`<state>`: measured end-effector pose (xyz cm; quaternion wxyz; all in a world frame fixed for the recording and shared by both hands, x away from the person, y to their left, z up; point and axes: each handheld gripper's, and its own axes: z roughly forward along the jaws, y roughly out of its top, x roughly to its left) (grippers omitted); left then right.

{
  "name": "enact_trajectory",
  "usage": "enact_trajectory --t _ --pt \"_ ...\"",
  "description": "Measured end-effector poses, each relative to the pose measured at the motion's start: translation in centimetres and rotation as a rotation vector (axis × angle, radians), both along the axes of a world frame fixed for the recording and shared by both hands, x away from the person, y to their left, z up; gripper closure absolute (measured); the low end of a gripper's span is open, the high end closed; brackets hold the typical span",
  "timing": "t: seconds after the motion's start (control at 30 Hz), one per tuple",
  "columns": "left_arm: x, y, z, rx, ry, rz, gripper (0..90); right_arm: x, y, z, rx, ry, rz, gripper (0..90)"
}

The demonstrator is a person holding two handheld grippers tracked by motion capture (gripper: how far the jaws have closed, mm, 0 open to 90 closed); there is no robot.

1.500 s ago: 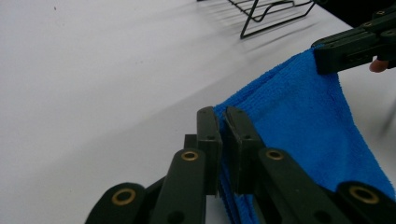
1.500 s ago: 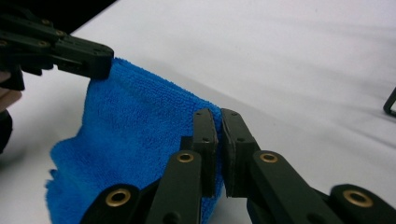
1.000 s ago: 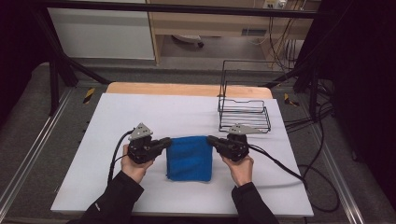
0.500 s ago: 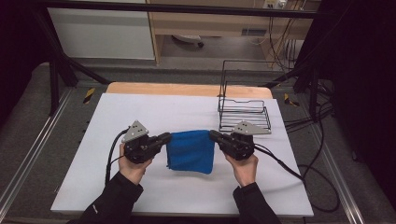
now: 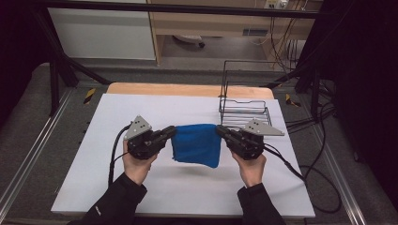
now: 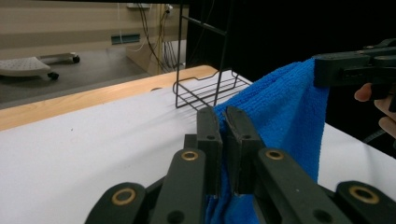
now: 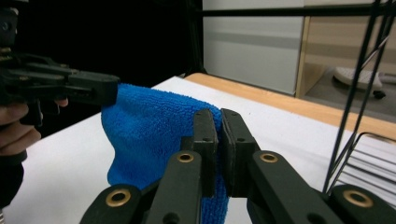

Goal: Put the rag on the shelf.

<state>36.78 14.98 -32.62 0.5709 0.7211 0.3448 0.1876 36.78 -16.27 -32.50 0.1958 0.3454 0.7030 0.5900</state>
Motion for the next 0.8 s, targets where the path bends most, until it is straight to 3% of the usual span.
enact_trajectory --t 0.8 --pt "1.1 -3.7 3.3 -0.096 -0.067 -0.032 84.5 -1.1 -3.3 3.6 0.032 -0.107 -0.098 85.8"
